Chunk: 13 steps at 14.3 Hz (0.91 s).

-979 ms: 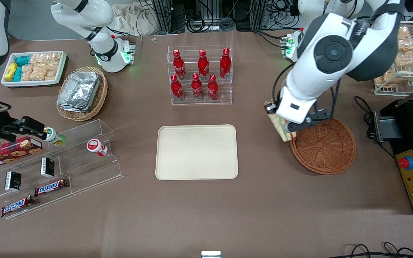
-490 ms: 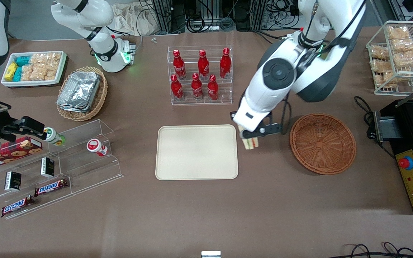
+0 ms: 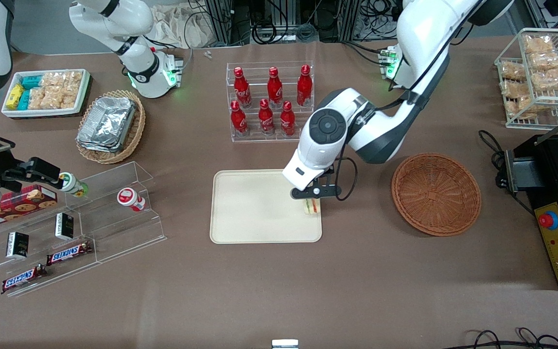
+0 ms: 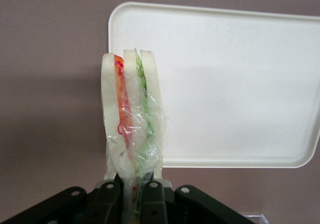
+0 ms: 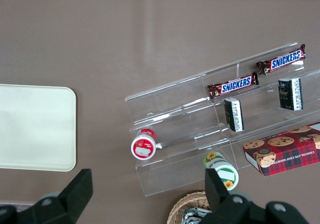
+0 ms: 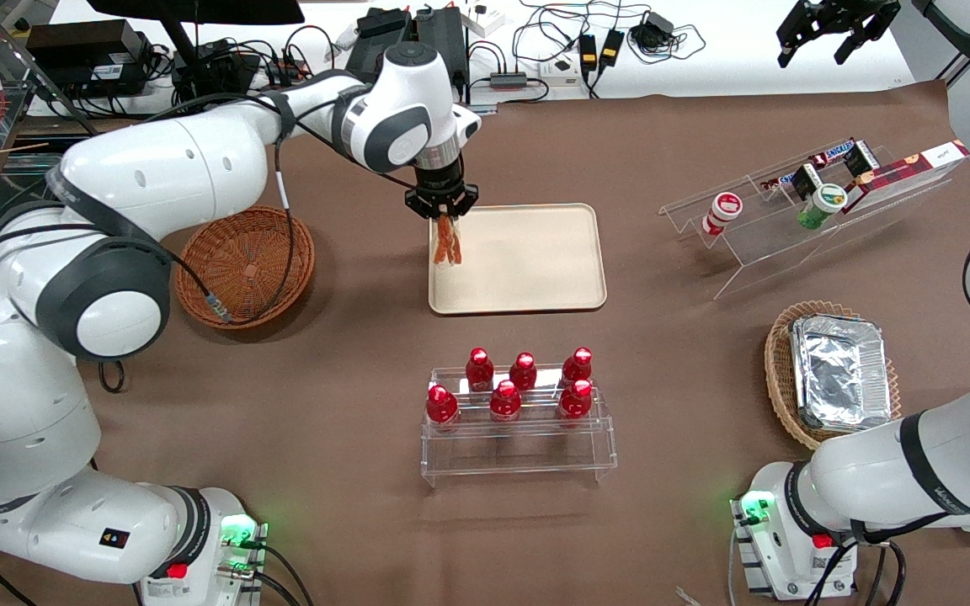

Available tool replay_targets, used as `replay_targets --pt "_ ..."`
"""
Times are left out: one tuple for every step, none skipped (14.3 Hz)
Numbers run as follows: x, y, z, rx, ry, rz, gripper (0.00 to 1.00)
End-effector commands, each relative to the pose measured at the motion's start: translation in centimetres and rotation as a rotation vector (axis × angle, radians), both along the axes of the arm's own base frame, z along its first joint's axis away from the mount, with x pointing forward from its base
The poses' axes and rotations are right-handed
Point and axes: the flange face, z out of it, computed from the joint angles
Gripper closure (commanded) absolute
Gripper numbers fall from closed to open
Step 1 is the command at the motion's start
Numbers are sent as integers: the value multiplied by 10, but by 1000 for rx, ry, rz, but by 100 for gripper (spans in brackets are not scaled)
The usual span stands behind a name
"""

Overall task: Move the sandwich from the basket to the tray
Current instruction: 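Lower the sandwich onto the tray and open the left gripper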

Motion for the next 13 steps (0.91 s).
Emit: replay_targets --pt "7 -6 -25 -19 -1 -56 100" --pt "9 -6 -37 -20 11 -55 100" --pt "10 -6 -45 -23 17 -53 100" --pt "11 -4 -57 -19 33 -53 100" --pt "12 -2 -66 -19 42 -70 100" --pt "12 -2 -74 -22 50 -93 100" --pt "12 -3 -78 -26 49 -100 100" --pt "13 -2 -86 -28 53 -99 100" --pt "14 -1 -93 -29 59 -96 100" --pt "15 0 -99 -27 65 -95 100" --pt "15 0 -101 -27 67 -96 100" --pt "12 -2 -102 -24 67 -101 100" --pt "10 -5 -102 -22 67 -99 74"
